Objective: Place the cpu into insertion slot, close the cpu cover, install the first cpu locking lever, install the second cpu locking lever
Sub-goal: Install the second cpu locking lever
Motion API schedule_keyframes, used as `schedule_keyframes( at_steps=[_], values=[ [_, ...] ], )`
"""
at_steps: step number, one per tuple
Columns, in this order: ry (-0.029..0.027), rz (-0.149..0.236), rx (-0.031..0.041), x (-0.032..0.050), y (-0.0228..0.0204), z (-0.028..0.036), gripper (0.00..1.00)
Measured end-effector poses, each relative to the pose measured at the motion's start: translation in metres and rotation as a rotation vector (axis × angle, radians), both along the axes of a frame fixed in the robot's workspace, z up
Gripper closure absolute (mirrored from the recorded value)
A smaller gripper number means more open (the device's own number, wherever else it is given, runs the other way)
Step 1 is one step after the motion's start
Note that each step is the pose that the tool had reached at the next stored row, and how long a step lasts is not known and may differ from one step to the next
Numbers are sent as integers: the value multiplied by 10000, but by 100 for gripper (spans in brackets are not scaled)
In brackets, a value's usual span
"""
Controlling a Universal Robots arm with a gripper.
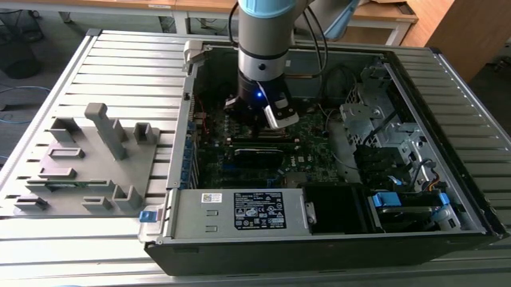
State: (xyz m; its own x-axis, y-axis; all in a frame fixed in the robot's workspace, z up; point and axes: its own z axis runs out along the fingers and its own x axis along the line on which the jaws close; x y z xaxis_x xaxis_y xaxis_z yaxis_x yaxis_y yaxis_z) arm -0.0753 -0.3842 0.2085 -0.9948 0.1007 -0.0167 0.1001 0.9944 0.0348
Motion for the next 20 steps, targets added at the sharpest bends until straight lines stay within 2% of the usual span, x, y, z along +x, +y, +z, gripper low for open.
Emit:
schedule_keyframes(
  at_steps=[9,15,16,18,20],
  values=[
    [1,0,7,-32,0,-29,90],
    [1,-1,59,-63,1,-33,90],
    [1,1,79,-64,0,-33,90],
    [1,0,220,-66,0,-35,90],
    [1,-2,262,-67,1,-34,90]
  ],
)
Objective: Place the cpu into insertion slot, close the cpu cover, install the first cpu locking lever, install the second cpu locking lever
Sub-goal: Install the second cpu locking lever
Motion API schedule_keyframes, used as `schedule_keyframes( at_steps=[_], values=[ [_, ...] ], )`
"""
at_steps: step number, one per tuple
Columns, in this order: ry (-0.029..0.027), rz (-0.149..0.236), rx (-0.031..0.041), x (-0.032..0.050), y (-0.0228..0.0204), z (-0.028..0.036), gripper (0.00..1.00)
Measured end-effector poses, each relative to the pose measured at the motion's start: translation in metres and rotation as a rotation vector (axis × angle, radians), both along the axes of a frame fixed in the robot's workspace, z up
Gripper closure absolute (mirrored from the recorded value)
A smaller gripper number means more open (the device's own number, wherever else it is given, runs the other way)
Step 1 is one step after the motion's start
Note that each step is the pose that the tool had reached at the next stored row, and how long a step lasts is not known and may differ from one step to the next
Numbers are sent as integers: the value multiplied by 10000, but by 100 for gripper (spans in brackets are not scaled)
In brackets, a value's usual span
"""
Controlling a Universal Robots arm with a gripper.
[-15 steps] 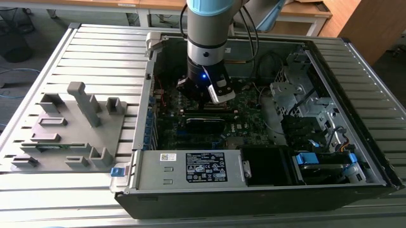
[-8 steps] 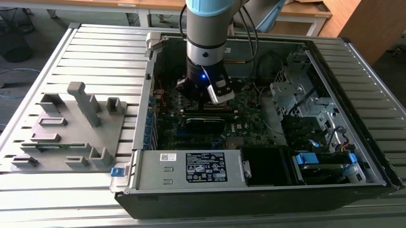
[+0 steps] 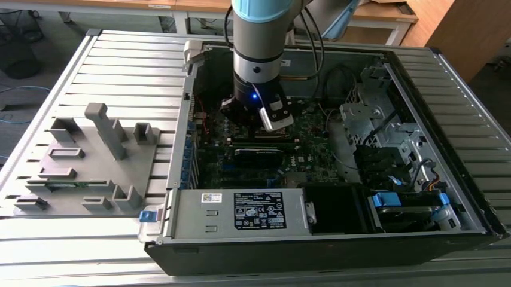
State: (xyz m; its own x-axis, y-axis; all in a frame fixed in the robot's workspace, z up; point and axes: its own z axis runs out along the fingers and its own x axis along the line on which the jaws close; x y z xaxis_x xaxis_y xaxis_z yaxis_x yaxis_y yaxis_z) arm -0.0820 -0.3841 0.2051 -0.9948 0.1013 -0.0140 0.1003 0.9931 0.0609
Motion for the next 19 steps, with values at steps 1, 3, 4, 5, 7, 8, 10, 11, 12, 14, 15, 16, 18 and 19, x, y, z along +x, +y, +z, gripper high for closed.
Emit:
schedule_keyframes(
  at_steps=[1,3,4,5,7,8,10,11,12,14,15,16,18,19],
  values=[
    [-1,1,9,0,0,-1,90],
    [-2,2,27,0,0,-6,90],
    [-1,1,38,0,-1,-9,90],
    [1,2,57,0,-2,-11,90],
    [0,2,130,0,-3,-19,90],
    [-1,2,160,-1,-4,-21,90],
    [-1,1,218,-2,-4,-23,90],
    [-1,1,235,-3,-5,-26,90],
    [-2,1,244,-3,-5,-31,90],
    [-1,2,257,-6,-8,-40,90],
    [0,3,262,-8,-9,-44,90],
    [0,3,282,-14,-11,-53,90],
    [1,3,310,-18,-13,-58,90],
    [1,2,336,-20,-14,-59,90]
  ],
)
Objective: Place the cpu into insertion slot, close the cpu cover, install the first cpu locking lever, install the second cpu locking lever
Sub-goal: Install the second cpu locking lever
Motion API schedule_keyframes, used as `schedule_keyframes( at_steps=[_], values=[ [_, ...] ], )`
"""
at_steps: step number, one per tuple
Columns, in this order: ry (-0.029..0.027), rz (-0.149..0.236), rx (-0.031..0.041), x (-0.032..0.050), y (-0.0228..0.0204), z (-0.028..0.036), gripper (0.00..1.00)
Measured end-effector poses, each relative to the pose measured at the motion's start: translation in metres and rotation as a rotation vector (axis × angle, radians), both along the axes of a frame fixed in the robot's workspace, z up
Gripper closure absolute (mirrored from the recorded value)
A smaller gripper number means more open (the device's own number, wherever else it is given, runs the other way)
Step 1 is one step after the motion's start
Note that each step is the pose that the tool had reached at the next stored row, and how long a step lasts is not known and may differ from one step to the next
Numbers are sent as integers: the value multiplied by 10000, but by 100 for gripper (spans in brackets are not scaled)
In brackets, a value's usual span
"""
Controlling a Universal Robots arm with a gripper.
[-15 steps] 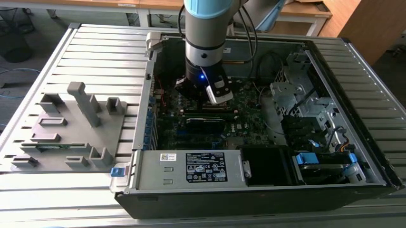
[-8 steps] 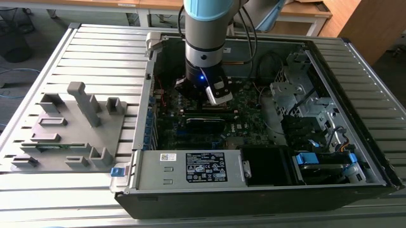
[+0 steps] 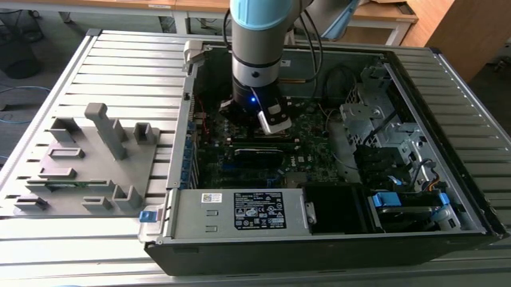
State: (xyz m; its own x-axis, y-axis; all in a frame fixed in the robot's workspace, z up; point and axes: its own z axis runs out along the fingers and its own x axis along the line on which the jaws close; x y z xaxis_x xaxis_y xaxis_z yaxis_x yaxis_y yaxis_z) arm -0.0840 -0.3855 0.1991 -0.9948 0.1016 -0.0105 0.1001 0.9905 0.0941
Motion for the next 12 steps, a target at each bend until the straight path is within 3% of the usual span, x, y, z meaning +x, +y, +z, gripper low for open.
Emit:
schedule_keyframes(
  at_steps=[6,12],
  values=[
    [-2,0,218,-3,-4,-2,90],
    [0,0,290,-20,-25,-10,90]
  ],
)
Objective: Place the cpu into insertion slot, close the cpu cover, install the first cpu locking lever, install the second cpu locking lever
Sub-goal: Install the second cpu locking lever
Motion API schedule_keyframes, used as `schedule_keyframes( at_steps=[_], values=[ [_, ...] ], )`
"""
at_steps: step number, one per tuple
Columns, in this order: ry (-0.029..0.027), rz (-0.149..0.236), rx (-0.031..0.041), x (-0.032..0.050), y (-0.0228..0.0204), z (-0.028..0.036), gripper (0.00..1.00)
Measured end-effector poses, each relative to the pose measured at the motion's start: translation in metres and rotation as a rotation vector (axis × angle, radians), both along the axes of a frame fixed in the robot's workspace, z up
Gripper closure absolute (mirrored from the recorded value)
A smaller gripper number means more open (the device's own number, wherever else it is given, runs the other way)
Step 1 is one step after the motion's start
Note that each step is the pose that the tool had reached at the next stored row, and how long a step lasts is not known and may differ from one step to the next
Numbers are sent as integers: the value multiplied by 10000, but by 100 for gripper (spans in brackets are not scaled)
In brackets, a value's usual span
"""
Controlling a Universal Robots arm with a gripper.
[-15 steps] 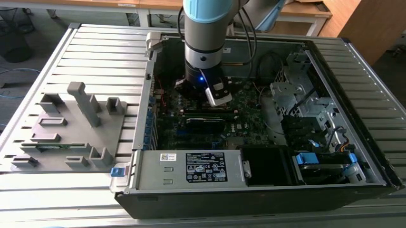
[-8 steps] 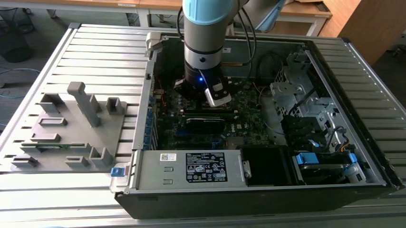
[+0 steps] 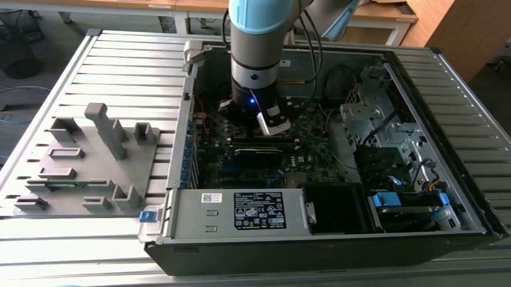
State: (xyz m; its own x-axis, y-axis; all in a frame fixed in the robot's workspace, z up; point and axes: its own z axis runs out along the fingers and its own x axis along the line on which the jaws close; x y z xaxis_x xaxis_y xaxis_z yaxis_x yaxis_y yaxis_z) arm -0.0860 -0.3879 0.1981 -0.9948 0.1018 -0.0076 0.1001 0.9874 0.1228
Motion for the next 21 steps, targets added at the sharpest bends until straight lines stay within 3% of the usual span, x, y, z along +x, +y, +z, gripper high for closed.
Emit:
schedule_keyframes(
  at_steps=[8,21],
  values=[
    [-10,1,95,-44,-11,-26,90],
    [-1,0,87,-69,-17,-38,90]
  ],
)
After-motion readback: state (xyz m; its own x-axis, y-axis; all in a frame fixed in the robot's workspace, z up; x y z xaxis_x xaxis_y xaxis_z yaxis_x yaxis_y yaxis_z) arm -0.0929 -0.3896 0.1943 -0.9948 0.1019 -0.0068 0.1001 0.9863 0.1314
